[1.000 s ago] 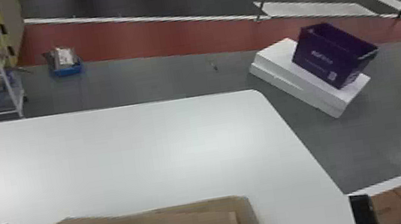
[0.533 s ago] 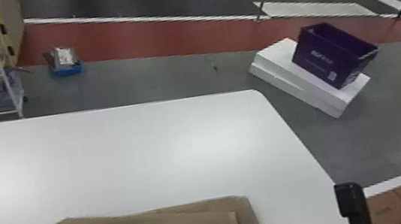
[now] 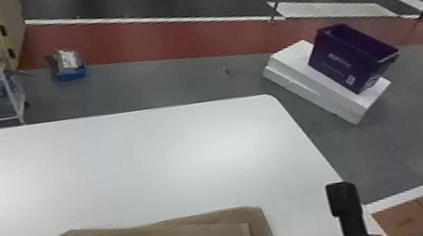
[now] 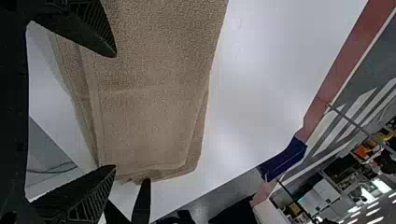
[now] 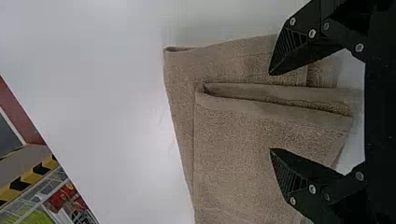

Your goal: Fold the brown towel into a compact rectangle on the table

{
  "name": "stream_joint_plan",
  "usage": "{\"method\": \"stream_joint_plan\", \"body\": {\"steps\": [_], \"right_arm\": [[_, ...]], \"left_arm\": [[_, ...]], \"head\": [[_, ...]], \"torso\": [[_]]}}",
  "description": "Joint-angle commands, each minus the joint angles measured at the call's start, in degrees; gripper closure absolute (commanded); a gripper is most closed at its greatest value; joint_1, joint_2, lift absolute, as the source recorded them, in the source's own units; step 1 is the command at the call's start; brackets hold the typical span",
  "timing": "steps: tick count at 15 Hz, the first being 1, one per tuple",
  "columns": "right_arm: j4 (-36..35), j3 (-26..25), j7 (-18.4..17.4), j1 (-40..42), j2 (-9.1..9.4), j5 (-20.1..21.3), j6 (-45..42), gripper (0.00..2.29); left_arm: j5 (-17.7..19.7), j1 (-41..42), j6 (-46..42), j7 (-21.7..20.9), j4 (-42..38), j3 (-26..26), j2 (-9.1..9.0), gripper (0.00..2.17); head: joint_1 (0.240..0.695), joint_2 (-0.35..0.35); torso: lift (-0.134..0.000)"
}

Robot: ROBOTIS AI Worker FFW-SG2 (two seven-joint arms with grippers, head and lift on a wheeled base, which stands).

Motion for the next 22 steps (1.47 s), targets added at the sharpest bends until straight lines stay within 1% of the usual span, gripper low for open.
{"method": "stream_joint_plan", "body": {"steps": [1,4,9,11,17,19,22], "right_arm": [[1.03,1.54,-0.13,-0.63,0.23,0.8,0.12,0.5],[1.12,1.9,-0.83,-0.72,0.23,0.71,0.12,0.53],[-0.82,-0.13,-0.83,0.6,0.23,-0.61,0.12,0.53],[-0.73,-0.48,-1.27,0.43,0.23,-0.17,0.12,0.53],[3.05,0.75,-2.24,-1.86,0.23,0.62,0.12,0.53],[3.23,1.19,-1.97,-1.86,0.23,0.44,0.12,0.68],[2.26,1.28,-1.71,-1.68,0.23,-0.52,0.12,0.68]], "left_arm": [[0.0,0.0,-0.06,0.01,0.09,0.26,-0.15,0.04],[0.0,0.27,-0.06,-0.52,-0.17,0.7,-0.15,0.04],[0.18,0.35,-0.06,-0.43,-0.44,0.7,-0.15,0.04],[0.26,0.35,-0.06,-0.52,-0.44,0.7,-0.15,0.04],[0.44,0.35,-0.06,-0.96,-0.26,1.14,-0.15,0.04],[0.79,0.35,-0.06,-0.87,-0.26,1.32,-0.15,0.04],[0.97,0.35,-0.06,-0.87,-0.35,1.49,-0.15,0.04]], "head": [[0.695,-0.35],[0.695,-0.35],[0.695,-0.35],[0.695,-0.35],[0.695,-0.35],[0.695,-0.35],[0.695,-0.35]], "torso": [[-0.124],[-0.124],[-0.124],[-0.124],[-0.124],[-0.124],[-0.124]]}}
